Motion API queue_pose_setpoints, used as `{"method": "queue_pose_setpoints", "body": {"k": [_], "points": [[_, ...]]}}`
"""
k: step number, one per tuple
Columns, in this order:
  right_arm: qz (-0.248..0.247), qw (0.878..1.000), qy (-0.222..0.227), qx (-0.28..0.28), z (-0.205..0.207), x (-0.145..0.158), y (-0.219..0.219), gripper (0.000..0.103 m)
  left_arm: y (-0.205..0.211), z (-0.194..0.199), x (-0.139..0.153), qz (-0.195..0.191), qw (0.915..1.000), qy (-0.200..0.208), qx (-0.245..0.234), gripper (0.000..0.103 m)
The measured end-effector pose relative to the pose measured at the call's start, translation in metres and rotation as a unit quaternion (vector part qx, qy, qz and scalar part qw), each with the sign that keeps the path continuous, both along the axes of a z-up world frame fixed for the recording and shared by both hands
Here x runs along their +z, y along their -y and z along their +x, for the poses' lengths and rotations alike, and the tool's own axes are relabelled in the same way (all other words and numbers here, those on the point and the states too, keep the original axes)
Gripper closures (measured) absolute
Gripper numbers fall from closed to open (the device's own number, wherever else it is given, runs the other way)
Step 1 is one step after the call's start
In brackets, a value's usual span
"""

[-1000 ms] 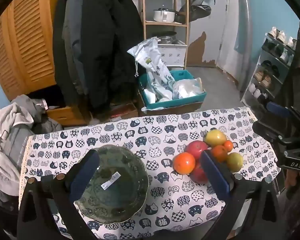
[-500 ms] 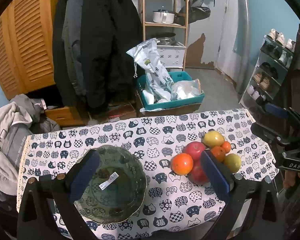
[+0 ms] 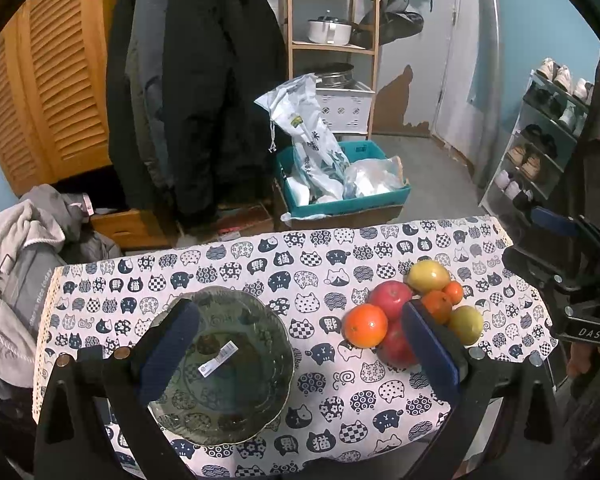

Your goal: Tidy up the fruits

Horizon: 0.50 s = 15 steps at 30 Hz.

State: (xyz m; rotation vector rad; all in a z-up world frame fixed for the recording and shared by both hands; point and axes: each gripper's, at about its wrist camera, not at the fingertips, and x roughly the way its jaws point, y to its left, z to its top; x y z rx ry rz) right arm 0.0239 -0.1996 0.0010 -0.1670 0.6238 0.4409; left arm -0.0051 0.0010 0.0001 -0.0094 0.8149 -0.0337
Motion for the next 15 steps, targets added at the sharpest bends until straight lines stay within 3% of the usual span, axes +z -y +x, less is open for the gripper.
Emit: {"method": "queue_pose_setpoints", "body": {"k": [15], "points": [[-0.001, 1.000, 0.000, 0.001, 0.0019, 0.0009, 0.0014, 0.013, 0.0000, -0.0034, -0.0041, 0.000, 1.0000, -0.003, 0.004, 0.001]]}}
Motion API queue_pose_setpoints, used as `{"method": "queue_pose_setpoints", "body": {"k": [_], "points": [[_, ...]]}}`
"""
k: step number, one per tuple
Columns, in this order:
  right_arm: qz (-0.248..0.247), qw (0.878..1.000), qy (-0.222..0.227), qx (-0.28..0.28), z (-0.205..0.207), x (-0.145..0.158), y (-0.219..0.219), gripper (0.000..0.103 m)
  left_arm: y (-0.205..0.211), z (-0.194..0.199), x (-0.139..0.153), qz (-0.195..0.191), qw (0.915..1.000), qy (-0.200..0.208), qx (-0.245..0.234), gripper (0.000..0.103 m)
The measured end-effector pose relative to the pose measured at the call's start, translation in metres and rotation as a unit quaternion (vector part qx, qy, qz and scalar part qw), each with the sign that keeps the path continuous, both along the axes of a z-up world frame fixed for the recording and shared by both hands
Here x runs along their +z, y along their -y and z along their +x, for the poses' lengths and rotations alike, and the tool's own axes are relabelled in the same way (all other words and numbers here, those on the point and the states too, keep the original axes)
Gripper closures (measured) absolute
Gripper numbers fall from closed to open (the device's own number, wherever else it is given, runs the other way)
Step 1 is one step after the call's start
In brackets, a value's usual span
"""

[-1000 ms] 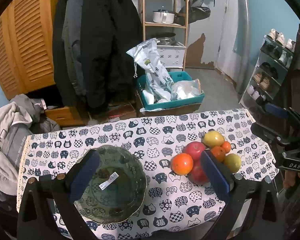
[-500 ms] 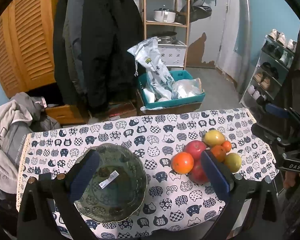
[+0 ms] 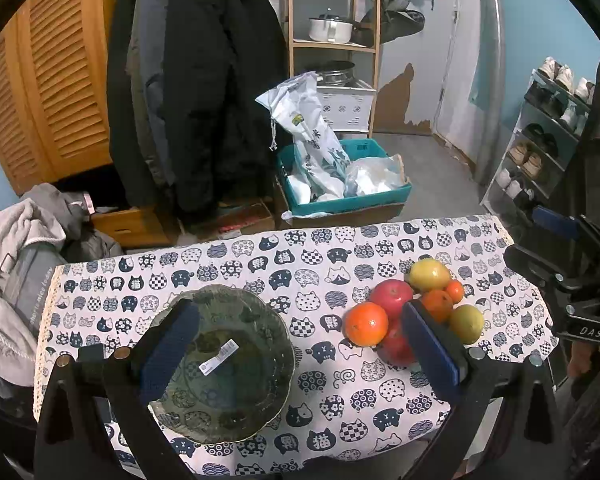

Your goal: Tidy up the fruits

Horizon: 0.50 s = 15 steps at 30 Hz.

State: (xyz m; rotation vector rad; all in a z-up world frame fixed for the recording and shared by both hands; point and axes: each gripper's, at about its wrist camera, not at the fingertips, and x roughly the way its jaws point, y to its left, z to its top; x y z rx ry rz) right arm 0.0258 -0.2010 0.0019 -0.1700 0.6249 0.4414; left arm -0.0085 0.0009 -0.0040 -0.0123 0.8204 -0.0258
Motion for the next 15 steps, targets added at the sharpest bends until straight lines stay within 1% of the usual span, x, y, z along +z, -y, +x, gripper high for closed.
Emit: {"method": "queue_pose_setpoints", "body": {"k": [6, 15], "points": [[-0.001, 1.000, -0.001, 0.000, 0.0006, 0.0017, -0.0001, 0.013, -0.0005, 0.0018, 0.0011, 0.004, 1.0000, -0.002, 0.003, 0.001], [0.000, 1.000, 0.000, -0.002, -0.0006, -0.0024, 0.0038, 0.013, -0.0010, 0.0046, 0.0014, -0.004, 1.0000, -0.008, -0.002, 0.001]]}}
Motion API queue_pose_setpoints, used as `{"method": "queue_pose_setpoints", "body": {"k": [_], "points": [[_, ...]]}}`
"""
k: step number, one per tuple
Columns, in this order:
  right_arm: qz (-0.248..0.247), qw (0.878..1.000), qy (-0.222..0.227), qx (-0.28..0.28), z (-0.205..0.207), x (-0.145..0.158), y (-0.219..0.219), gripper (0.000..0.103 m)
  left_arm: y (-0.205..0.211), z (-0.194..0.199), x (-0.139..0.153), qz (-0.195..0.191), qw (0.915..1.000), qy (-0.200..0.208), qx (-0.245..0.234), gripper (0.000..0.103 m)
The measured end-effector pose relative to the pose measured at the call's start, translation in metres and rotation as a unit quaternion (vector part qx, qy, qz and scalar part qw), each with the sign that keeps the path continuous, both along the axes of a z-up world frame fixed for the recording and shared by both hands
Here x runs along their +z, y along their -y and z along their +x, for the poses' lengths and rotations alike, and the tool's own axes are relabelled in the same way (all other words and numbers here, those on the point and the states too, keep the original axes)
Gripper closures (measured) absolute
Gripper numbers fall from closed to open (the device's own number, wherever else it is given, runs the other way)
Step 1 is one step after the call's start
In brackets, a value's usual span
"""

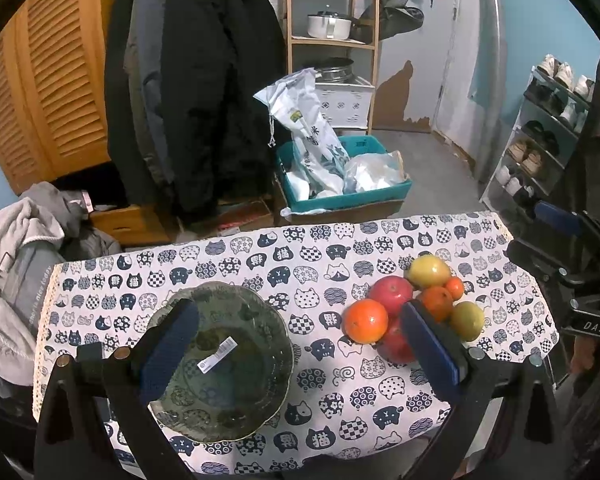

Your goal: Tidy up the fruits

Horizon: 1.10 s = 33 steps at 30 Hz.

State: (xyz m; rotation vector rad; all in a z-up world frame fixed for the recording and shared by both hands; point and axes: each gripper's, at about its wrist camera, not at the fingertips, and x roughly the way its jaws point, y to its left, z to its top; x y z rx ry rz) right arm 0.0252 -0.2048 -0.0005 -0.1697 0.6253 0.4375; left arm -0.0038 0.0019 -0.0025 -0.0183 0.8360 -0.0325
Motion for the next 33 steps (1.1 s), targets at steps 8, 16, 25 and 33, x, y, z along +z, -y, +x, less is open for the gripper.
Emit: {"method": "queue_pose_setpoints", "body": {"k": [8, 16, 25, 33], "points": [[0.000, 1.000, -0.001, 0.001, 0.000, 0.001, 0.000, 0.013, 0.001, 0.001, 0.003, 0.002, 1.0000, 0.004, -0.001, 0.001], [-0.001, 1.000, -0.001, 0.000, 0.000, 0.001, 0.000, 0.013, 0.001, 0.001, 0.002, 0.002, 1.0000, 0.004, -0.001, 0.001], [-0.001, 1.000, -0.004, -0.002, 0.000, -0.001, 0.011, 0.013, 0.002, 0.000, 0.002, 0.002, 1.0000, 0.005, -0.001, 0.001], [-0.003, 1.000, -0.005, -0.004, 0.001, -0.002, 0.013, 0.013, 0.002, 0.000, 0.002, 0.002, 1.0000, 0.004, -0.002, 0.001]]}}
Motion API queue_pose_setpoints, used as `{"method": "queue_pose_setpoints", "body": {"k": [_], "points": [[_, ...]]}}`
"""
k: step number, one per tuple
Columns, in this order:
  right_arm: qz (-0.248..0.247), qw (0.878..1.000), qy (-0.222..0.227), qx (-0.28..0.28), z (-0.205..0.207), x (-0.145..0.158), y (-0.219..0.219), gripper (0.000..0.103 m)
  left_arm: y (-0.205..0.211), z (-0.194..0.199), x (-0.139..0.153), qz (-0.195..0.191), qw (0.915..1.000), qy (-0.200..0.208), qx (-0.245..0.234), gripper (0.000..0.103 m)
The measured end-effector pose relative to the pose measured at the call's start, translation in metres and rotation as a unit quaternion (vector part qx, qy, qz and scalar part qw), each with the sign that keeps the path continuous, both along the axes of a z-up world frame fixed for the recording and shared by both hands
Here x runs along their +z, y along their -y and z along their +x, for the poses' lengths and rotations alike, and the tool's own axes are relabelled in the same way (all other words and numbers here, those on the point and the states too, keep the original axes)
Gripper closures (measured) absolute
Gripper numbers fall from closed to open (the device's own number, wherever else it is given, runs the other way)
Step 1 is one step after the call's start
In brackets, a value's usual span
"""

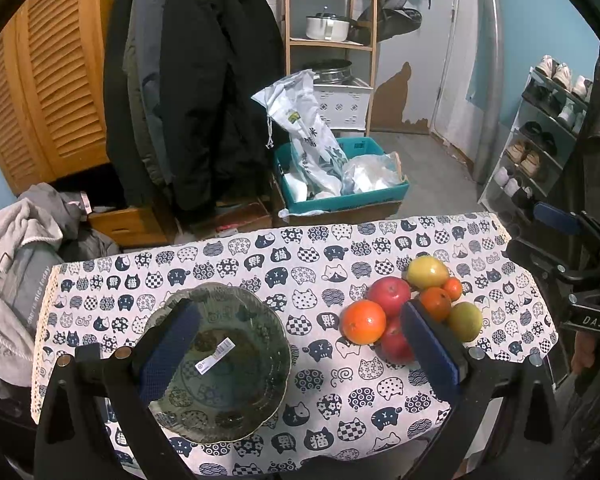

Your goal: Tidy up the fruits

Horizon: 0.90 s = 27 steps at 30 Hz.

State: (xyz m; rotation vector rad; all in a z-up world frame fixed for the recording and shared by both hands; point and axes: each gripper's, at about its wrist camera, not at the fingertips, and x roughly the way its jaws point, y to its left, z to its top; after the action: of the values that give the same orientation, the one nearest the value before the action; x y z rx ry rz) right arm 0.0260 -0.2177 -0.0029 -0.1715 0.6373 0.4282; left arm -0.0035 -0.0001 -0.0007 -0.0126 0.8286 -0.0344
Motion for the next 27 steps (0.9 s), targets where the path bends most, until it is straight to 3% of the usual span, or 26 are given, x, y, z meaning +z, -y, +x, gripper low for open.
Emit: {"method": "queue_pose_setpoints", "body": {"k": [14, 27], "points": [[-0.003, 1.000, -0.009, -0.027, 0.007, 0.004, 0.017, 0.013, 0.015, 0.004, -0.014, 0.006, 0.9998, -0.009, -0.015, 0.001], [-0.008, 0.995, -0.044, -0.085, 0.026, -0.015, 0.057, 0.013, 0.028, 0.042, -0.052, -0.020, 0.9966, -0.072, -0.034, 0.001]]}}
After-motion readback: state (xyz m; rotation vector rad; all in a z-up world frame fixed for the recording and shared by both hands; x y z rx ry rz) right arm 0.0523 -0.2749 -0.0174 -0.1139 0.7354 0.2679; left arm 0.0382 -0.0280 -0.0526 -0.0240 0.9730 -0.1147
